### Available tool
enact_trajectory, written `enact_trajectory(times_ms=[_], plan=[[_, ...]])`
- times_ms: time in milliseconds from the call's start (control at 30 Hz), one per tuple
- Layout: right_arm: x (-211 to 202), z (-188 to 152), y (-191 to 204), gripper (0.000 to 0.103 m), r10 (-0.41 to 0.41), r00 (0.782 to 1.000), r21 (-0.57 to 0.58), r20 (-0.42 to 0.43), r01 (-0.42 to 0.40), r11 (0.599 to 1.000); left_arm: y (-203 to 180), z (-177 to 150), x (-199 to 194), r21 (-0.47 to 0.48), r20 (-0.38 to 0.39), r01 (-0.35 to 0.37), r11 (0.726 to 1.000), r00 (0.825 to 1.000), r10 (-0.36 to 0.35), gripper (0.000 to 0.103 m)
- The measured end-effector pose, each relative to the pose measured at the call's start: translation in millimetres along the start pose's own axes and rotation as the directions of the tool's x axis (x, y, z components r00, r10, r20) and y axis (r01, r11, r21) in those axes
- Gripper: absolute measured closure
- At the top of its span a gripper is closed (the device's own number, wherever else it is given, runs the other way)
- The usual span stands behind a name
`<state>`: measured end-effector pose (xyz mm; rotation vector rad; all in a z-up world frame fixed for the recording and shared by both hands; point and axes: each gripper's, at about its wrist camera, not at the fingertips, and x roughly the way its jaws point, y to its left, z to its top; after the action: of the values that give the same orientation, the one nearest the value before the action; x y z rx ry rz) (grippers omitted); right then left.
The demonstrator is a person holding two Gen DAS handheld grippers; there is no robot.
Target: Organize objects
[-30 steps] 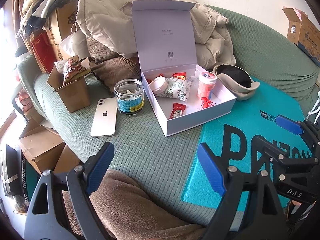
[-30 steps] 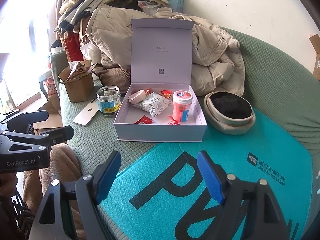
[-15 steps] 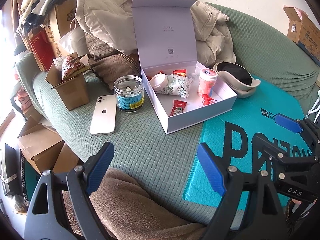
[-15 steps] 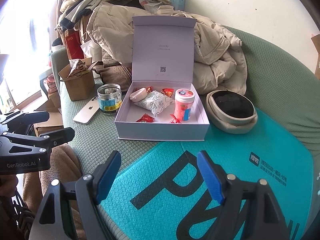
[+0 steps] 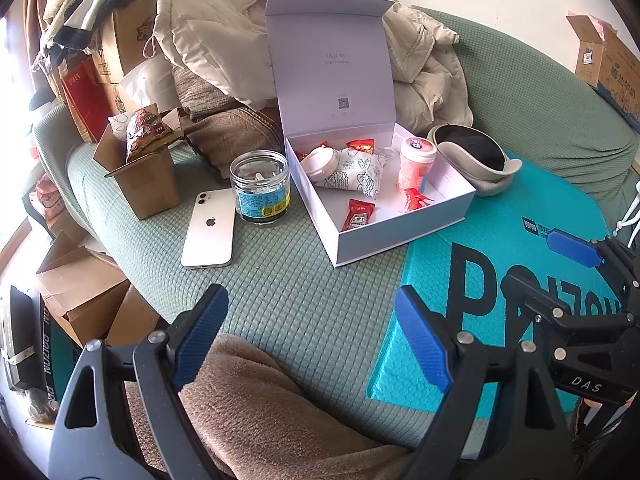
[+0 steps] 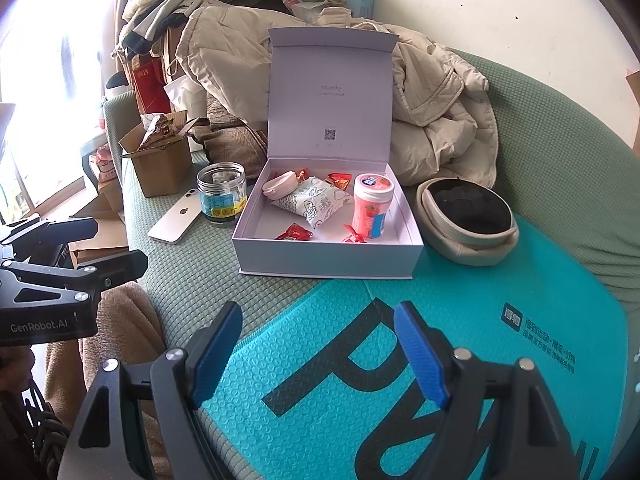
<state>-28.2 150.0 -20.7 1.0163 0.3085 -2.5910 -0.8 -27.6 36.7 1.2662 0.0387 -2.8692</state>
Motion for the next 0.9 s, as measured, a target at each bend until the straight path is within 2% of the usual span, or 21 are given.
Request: enact_trajectory(times_ms=[900], plan=[[6.3, -2.9, 3.6, 0.024, 0.007, 0.999, -0.001, -0.033, -0.007, 1.000, -1.9, -3.2, 2.4, 0.018, -0.009, 0.009, 1.000, 1.000, -0.009, 0.018]])
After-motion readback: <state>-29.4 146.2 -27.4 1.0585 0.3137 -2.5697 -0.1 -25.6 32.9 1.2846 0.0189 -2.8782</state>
